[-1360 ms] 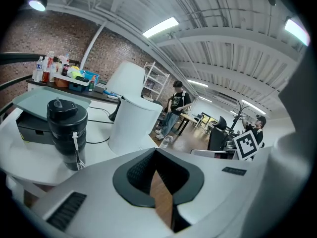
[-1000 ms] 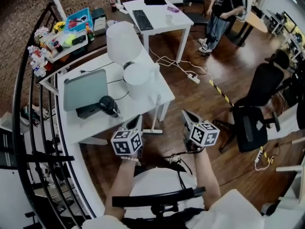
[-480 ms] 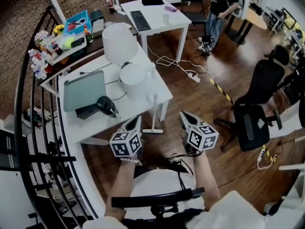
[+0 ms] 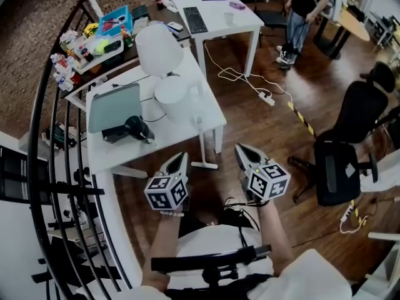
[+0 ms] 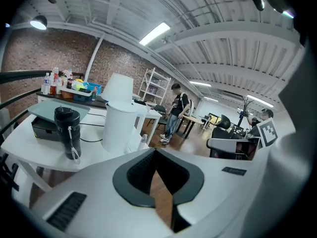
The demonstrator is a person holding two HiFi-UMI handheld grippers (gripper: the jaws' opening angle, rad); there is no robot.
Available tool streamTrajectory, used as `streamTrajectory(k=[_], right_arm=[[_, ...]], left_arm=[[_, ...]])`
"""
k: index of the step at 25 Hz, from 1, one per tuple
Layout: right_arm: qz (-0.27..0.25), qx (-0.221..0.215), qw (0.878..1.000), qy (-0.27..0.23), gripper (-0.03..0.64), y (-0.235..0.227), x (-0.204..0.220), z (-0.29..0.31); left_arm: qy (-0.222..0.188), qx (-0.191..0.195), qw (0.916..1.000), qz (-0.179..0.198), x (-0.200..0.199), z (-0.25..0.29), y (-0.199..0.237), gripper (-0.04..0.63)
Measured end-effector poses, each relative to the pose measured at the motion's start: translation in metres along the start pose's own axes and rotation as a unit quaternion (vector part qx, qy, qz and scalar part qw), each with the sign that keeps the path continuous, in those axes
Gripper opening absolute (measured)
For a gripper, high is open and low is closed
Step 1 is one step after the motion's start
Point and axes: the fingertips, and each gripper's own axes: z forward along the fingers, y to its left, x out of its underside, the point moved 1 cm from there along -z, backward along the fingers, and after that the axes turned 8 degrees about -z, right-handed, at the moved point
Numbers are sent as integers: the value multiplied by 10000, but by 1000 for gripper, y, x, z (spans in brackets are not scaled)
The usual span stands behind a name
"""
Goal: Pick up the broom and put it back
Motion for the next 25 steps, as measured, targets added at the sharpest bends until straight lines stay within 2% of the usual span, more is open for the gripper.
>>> streamTrajectory(k=[6,11,25], right_arm=[[67,-356,9993,57,9,6,8,-17],[8,-454,9990,10,9,39,17,-25],[-234,288,9993,-58,11,190,61,-74]], left_arm=[[-20,14,10000,44,20,-11,-34,-11],[-79,87,9999,91,23,-38,-30,-11],[26,737,9971,186,62,-172,26,-11]])
